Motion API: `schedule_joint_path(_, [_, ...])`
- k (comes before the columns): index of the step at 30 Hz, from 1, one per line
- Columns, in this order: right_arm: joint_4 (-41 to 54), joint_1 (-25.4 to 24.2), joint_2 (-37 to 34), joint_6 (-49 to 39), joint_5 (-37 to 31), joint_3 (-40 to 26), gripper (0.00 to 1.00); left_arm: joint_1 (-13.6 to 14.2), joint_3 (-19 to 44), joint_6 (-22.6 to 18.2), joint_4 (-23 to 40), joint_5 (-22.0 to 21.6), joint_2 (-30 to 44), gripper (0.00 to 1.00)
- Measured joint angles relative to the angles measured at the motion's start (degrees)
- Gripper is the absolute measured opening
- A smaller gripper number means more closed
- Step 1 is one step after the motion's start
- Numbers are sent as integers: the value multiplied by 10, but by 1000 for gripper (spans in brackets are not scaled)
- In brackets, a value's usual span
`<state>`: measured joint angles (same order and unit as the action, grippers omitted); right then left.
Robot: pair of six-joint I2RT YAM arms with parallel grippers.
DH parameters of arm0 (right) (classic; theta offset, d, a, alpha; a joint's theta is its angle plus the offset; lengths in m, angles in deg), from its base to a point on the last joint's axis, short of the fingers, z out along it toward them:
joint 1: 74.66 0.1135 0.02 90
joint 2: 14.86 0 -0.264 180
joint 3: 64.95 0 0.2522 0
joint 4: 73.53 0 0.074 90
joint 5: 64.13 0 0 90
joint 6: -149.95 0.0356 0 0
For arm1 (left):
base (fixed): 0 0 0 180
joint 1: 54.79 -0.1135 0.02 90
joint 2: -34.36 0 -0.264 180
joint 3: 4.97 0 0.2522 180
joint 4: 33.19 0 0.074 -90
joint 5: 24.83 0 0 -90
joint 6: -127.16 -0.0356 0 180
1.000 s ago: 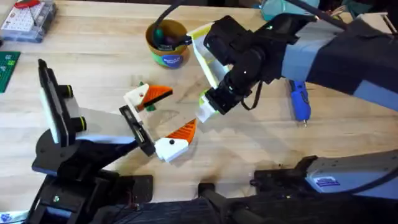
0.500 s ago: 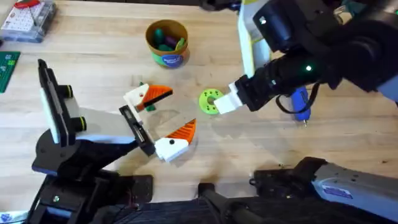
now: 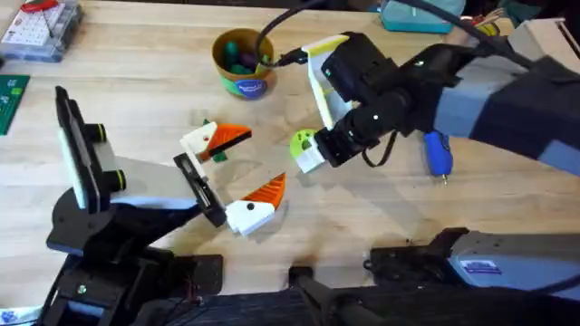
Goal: Pick up the gripper from the table and insert it into the empty holder that is missing its gripper. Then pick up a screw, insert it into the mounting hole, and use the screwdriver to tighten it. Finally, clean up the table by picking up the vegetable and placing it into the bucket.
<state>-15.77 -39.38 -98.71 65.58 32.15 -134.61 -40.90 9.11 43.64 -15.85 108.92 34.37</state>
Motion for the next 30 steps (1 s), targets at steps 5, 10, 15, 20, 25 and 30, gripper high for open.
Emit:
schedule_joint_path(5, [-15, 0, -29, 2, -1, 0, 637, 0, 0, 0, 0, 0, 0, 990])
schedule_joint_path(10, [-22, 0, -36, 3, -3, 0, 553, 0, 0, 0, 0, 0, 0, 990])
schedule_joint_path(15, [-25, 0, -36, 3, -10, 0, 438, 0, 0, 0, 0, 0, 0, 990])
schedule_joint_path(20, [-25, 0, -39, 4, -13, 0, 390, 0, 0, 0, 0, 0, 0, 990])
schedule_joint_path(25, [-24, 0, -51, 3, -22, -2, 269, 0, 0, 0, 0, 0, 0, 990])
schedule_joint_path(30, [-21, -1, -53, 3, -30, -3, 186, 0, 0, 0, 0, 0, 0, 990])
